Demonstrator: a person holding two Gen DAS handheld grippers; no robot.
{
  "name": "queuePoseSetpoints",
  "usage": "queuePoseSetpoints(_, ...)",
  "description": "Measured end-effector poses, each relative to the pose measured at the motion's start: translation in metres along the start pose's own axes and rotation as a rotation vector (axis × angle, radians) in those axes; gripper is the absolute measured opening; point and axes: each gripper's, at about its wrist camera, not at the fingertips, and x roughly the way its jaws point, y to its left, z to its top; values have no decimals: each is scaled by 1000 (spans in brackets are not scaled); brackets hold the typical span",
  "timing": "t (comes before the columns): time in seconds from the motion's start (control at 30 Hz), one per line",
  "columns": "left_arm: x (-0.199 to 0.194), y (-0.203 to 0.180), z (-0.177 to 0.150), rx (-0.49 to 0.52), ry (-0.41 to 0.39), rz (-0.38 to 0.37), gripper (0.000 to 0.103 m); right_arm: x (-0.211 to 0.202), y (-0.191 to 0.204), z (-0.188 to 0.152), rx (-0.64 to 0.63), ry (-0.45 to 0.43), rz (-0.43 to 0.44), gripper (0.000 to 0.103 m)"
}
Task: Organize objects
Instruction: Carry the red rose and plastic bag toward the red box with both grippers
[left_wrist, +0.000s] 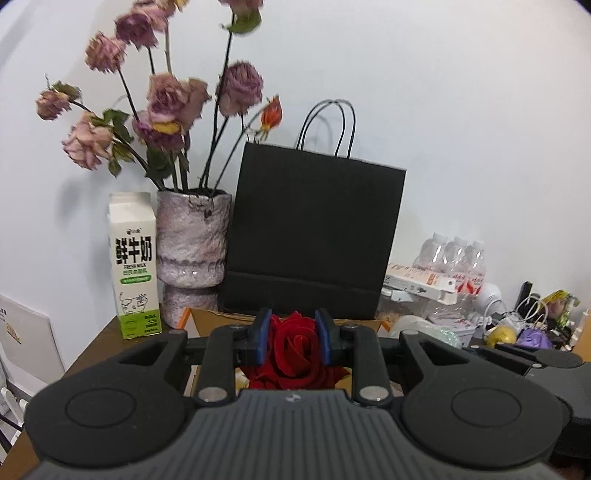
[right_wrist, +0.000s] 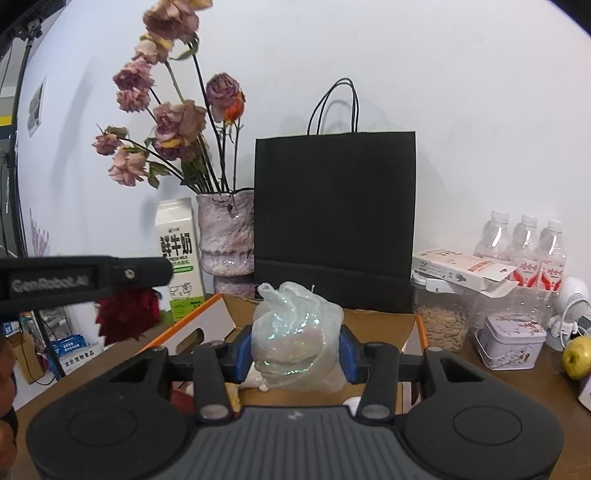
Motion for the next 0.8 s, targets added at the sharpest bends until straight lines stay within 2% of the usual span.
queuePoseSetpoints(0.37,65,8,-5,6,70,48,26,49,-18,3,26,53,-30,45)
queuePoseSetpoints(0.8,121,12,-27,14,194,72,26,103,-35,-17,40,183,-104,45)
